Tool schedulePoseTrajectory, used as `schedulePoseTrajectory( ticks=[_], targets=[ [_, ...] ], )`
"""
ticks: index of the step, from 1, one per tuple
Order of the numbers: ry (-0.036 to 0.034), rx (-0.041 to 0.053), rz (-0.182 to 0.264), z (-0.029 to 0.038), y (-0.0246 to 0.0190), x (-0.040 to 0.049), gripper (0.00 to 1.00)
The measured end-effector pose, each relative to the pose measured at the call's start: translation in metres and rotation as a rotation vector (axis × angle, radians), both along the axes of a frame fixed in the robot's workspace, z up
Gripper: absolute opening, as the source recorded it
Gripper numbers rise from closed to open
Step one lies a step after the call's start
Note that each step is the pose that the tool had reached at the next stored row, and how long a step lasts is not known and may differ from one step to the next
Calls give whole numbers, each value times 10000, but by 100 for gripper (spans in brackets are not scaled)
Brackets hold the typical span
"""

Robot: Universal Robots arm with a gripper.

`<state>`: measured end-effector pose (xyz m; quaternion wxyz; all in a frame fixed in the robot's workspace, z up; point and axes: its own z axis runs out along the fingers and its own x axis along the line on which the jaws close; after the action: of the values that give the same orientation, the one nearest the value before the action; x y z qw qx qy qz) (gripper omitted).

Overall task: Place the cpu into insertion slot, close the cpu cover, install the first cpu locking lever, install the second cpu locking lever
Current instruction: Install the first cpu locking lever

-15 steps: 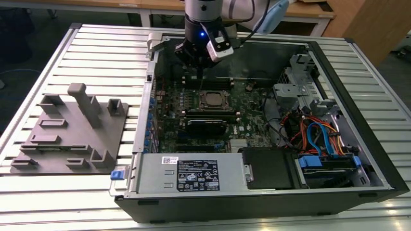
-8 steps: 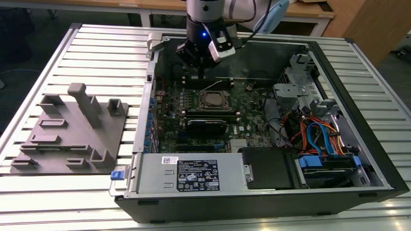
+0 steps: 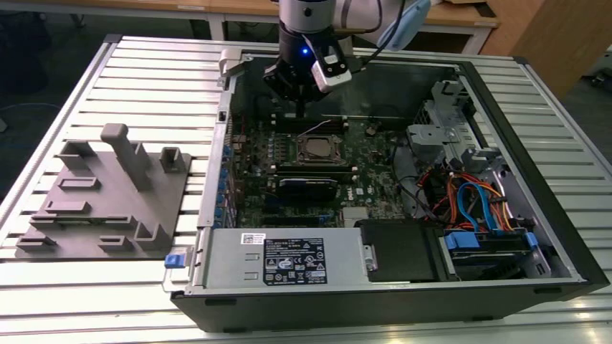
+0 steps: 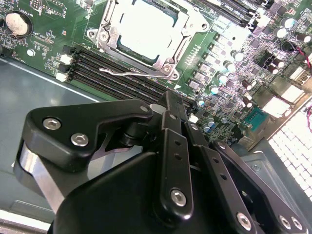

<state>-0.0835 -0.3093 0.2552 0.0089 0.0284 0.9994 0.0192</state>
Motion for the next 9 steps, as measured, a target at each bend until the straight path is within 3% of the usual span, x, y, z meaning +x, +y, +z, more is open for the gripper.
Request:
schedulePoseTrajectory(
  ticks=[9],
  targets=[
    [0, 1, 0, -27, 0, 10, 10]
  ],
)
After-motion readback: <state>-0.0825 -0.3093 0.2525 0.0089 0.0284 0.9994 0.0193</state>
